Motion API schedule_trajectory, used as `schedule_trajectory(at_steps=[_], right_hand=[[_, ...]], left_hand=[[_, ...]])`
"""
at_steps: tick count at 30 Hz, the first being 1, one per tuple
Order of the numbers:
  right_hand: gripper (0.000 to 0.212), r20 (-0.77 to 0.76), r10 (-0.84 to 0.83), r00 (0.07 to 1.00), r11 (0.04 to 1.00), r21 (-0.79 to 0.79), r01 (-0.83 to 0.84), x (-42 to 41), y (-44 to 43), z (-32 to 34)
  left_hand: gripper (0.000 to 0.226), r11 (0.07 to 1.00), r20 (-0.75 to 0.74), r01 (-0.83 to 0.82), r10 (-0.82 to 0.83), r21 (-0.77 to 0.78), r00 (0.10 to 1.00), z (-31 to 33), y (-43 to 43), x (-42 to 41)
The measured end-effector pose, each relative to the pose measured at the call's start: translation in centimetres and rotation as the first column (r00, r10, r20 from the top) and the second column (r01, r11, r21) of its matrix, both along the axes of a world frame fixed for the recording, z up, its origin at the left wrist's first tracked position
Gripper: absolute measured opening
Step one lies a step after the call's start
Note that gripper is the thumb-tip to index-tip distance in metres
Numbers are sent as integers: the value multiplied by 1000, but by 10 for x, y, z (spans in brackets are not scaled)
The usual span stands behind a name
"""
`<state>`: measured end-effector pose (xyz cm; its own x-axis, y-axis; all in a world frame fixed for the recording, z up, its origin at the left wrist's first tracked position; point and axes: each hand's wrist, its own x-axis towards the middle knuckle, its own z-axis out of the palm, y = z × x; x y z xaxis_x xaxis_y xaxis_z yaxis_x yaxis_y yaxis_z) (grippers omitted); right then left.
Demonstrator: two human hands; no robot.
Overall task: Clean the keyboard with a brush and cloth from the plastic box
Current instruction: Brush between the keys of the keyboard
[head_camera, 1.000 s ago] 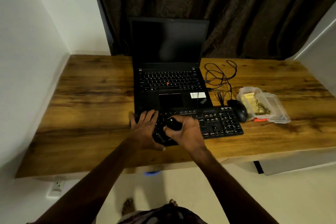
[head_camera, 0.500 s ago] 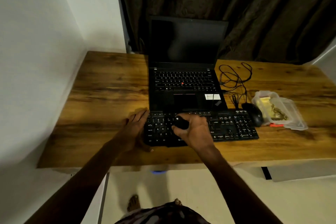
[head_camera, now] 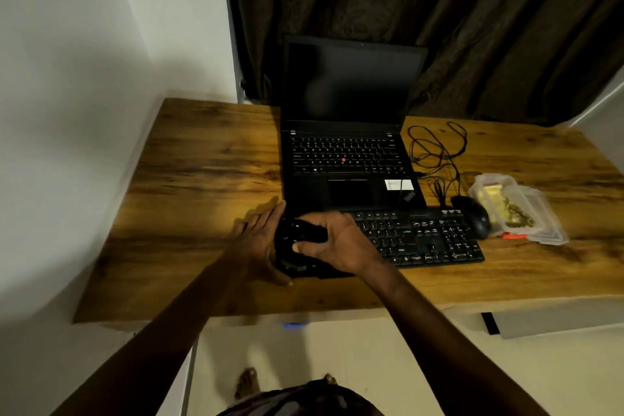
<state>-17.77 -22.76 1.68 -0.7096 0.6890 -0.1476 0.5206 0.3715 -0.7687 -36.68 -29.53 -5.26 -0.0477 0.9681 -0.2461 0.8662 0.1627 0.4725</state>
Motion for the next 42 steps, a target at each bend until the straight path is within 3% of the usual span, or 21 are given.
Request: schedule_trajectory(at_steps=[4,8,12,16,20,25,35,38,42], right_hand=[[41,97,37,995,996,75,-45,-21,6,-9],[42,61,7,998,965,263,-23,-36,8,-6],[41,133,79,988,968,227,-108,-34,6,-6],[37,138,189,972,975,90,-202,-22,2,-4],[35,151,102,983,984,128,-122,-18,16,-4],[42,116,-62,991,912,411,9,-15,24,-4],[29,161,81,984,992,82,-95,39,32,6],[35,205,5,979,996,84,-23,44,40,6],[44,157,-176,972,961,240,135,41,44,2]], left_hand=[[159,1000,8,-3,3,14,1000,-5,-2,-4],[157,999,46,-44,44,12,998,-8,-4,-6],[166,997,83,-57,54,43,995,-8,-6,-6],[168,997,132,-63,57,37,990,-6,-8,-5],[168,996,179,-93,92,-1,980,-7,-8,-6],[169,996,162,-86,84,6,983,-8,-6,-7],[169,995,134,-96,96,-9,986,-5,-4,-3],[169,996,165,-90,88,4,982,-1,-6,-2],[168,995,173,-100,95,22,980,1,-7,1]])
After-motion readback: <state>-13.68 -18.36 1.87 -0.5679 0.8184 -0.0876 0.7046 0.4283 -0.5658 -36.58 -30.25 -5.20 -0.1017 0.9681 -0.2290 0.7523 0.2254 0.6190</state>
